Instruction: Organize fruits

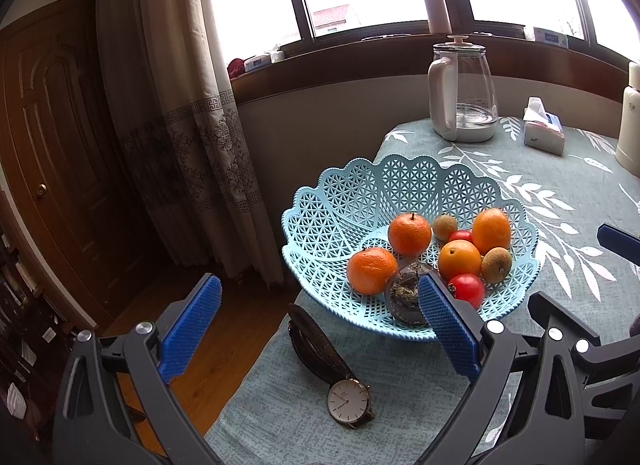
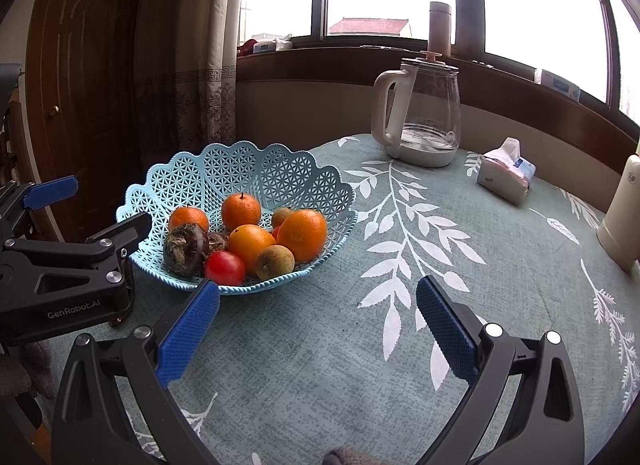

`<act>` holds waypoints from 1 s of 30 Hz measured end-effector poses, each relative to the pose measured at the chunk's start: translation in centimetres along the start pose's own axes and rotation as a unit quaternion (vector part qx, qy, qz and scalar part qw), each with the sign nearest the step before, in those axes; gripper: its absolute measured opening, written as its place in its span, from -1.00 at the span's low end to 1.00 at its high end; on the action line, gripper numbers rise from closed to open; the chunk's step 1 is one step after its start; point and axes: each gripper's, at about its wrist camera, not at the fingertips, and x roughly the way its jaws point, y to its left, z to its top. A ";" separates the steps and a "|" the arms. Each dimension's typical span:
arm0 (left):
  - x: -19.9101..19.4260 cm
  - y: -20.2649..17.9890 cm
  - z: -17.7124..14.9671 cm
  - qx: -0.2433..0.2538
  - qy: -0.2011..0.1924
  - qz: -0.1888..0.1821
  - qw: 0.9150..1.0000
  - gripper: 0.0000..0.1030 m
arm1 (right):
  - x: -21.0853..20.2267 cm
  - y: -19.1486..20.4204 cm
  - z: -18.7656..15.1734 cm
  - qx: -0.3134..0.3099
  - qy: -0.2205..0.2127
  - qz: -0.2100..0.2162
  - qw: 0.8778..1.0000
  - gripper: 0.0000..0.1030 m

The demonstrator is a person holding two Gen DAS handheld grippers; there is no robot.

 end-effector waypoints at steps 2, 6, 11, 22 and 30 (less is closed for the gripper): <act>0.0 0.0 0.0 0.000 0.000 0.000 1.000 0.94 | 0.1 -0.2 0.0 0.005 0.004 0.006 1.000 0.90; 0.0 0.0 0.0 0.000 0.000 0.000 1.000 0.94 | 0.4 -0.8 0.1 0.020 0.010 0.017 1.000 0.90; 0.1 -0.1 -0.2 0.001 0.001 0.000 1.000 0.94 | 0.4 -1.0 0.1 0.027 0.012 0.021 0.999 0.90; 0.2 -0.3 -0.4 0.003 0.002 -0.001 1.000 0.94 | -0.3 -0.8 0.0 0.019 -0.008 0.030 0.999 0.90; 0.2 -0.3 -0.4 0.003 0.002 -0.001 1.000 0.94 | -0.6 -0.5 0.0 0.011 -0.015 0.023 1.000 0.91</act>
